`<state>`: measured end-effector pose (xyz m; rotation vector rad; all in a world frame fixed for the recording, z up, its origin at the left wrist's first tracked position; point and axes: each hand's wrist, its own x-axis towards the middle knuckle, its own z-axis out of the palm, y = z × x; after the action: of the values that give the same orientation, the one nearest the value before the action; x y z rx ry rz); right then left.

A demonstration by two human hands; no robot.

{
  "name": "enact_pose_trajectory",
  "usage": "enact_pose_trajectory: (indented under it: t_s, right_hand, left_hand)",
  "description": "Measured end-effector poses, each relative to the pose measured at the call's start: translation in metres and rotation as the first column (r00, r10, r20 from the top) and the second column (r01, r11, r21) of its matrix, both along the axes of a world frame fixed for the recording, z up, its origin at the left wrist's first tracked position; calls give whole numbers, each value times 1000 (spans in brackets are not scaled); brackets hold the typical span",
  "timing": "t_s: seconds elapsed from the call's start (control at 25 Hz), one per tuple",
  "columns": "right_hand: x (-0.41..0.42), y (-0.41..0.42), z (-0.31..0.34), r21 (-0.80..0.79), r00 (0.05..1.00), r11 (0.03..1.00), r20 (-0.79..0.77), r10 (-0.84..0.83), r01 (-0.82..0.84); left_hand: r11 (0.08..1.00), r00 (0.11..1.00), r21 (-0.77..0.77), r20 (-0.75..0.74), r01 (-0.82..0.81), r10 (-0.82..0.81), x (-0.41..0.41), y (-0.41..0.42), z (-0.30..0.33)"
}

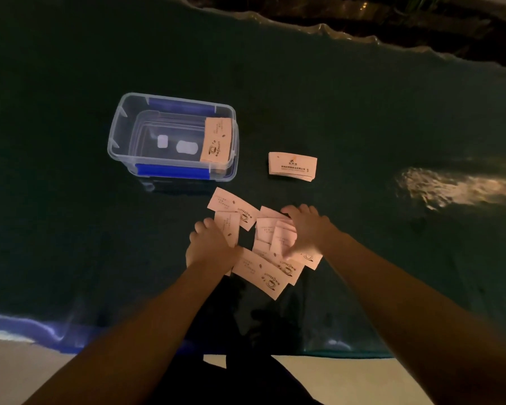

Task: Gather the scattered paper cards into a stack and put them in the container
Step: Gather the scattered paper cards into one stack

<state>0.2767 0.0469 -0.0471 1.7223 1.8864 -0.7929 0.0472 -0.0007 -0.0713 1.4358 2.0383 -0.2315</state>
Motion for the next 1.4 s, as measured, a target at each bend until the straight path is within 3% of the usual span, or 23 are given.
enact_pose_trajectory:
  t_s: [0.12, 0.2, 0.28, 0.52, 0.72, 0.96, 1.16, 1.28, 1.4]
  right_hand:
    - [4, -13, -10, -24, 994, 997, -78, -74, 72]
    - [7, -19, -14, -27, 981, 990, -136, -138, 136]
    - [8, -24, -15, -34, 970, 984, -164, -177, 174]
    - [10, -36, -18, -97, 922, 954, -247, -298, 283]
    - [7, -42, -9, -240, 845, 885, -280, -456, 398]
    - [27, -51, 15, -295, 636, 724, -347, -689, 624]
    - [21, -64, 14, -373, 711, 771, -315, -628, 516]
    - [0, -71, 3, -324, 799, 839, -288, -528, 438]
    - [-18, -75, -8, -210, 846, 887, -273, -458, 412]
  left_hand:
    - [938, 956, 203, -138, 282, -257, 2, -20, 6]
    - [799, 831, 243, -67, 550, -552, 5, -39, 4]
    - [673, 683, 190, 19, 715, -731, 8, -50, 0]
    - [588, 583, 117, 78, 800, -809, 14, -42, -6]
    - [613, 601, 200, 122, 765, -790, 21, -36, -3]
    - [578, 584, 220, 44, 786, -811, 25, -28, 4]
    - [577, 593, 282, 34, 767, -805, 20, -36, 8]
    - [718, 730, 324, 107, 617, -675, 17, -43, 10]
    - [859, 843, 235, 199, 455, -500, 19, -50, 12]
